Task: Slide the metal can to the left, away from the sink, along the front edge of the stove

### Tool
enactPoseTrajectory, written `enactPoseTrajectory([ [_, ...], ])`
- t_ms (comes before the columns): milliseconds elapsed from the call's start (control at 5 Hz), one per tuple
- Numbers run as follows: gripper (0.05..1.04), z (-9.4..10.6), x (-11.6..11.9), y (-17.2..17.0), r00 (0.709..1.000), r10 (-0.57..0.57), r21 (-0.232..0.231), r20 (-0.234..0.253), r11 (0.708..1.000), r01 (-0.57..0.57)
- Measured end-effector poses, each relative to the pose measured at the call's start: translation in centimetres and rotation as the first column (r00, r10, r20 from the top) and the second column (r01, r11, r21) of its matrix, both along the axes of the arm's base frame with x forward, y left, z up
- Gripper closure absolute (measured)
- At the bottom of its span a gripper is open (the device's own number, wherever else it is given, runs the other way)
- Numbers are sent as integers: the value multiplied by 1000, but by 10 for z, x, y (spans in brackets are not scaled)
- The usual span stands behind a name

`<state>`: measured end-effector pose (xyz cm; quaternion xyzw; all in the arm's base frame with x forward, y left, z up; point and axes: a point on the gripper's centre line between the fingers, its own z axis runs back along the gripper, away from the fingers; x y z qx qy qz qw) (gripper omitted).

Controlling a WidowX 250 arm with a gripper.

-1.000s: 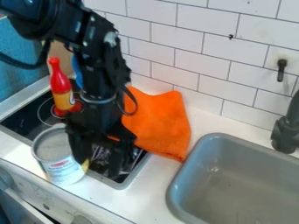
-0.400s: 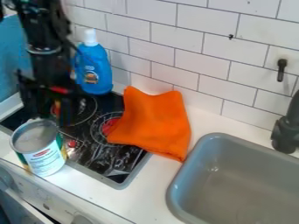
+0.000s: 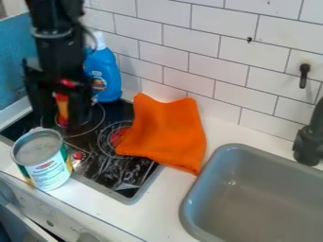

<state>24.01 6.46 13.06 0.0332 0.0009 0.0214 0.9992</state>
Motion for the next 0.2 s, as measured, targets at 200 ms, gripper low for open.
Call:
enactPoseTrajectory([
  [200,83,-4,-25,-35,997,-56,-1,-47,998,56],
])
